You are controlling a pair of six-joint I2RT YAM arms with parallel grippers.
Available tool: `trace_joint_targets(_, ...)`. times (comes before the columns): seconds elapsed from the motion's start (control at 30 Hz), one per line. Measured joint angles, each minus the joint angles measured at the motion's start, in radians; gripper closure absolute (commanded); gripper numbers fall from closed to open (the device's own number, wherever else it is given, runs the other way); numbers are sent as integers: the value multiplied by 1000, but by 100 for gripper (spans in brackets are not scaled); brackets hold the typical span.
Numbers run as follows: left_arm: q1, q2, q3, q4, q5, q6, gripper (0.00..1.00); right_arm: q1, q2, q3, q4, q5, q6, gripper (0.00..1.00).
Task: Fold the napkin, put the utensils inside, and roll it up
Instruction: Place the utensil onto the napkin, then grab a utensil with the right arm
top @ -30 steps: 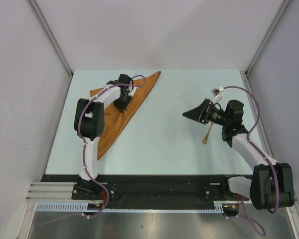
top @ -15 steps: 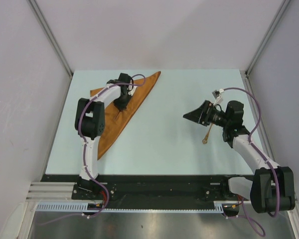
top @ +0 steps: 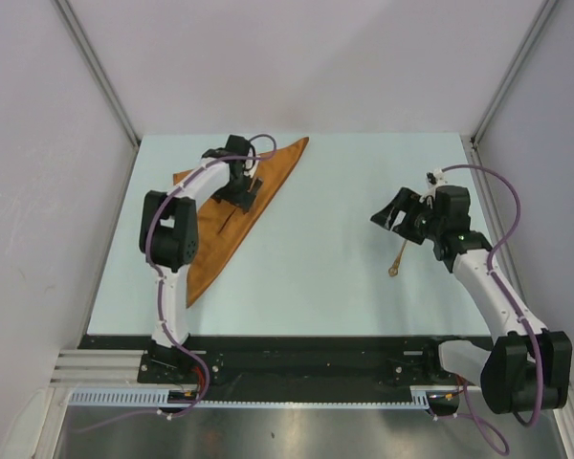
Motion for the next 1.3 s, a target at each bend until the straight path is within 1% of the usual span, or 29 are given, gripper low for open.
trace_joint_targets(0.1,-16,-80,-26,-2,23,-35,14,-1,37,47,-93,146,-19,19)
trace_joint_targets(0.2,-31,-197,-64,18,81,-73,14,-4,93,66,-133,237,-23,24)
trace_joint_targets(0.27,-38,-299,-114,45,135,-105,14,-5,145,72,-143,279,-24,29)
trace_joint_targets(0.37,-51,-472,-224,125,209,-152,14,-5,234,77,-150,327,-27,34)
trace_joint_targets(0.43,-60,-549,-283,176,241,-174,14,-5,296,83,-160,365,-31,35)
trace_joint_targets(0.5,-66,-608,-345,216,265,-190,14,-5,339,92,-171,404,-38,40)
trace_joint_targets(0.63,-72,-631,-398,238,283,-209,14,-8,411,139,-193,477,-50,45)
trace_joint_targets(0.9,-73,-631,-404,252,298,-226,14,-16,568,233,-193,560,-62,55)
trace_joint_targets(1.03,-73,-634,-404,252,299,-226,14,-18,618,253,-200,576,-68,63)
trace_joint_targets(1.07,-73,-636,-404,252,300,-226,14,-18,623,259,-196,579,-69,70)
trace_joint_targets(1.13,-73,-638,-404,253,307,-226,14,-19,634,268,-195,583,-72,79)
trace_joint_targets(1.17,-74,-639,-404,254,311,-226,14,-19,639,274,-196,586,-73,89)
trace_joint_targets(1.2,-74,-639,-404,254,314,-226,14,-20,642,277,-194,586,-74,92)
trace_joint_targets(1.23,-74,-639,-404,254,316,-227,14,-21,647,280,-195,587,-74,99)
trace_joint_targets(1.3,-76,-639,-404,255,317,-227,14,-22,649,284,-196,582,-77,100)
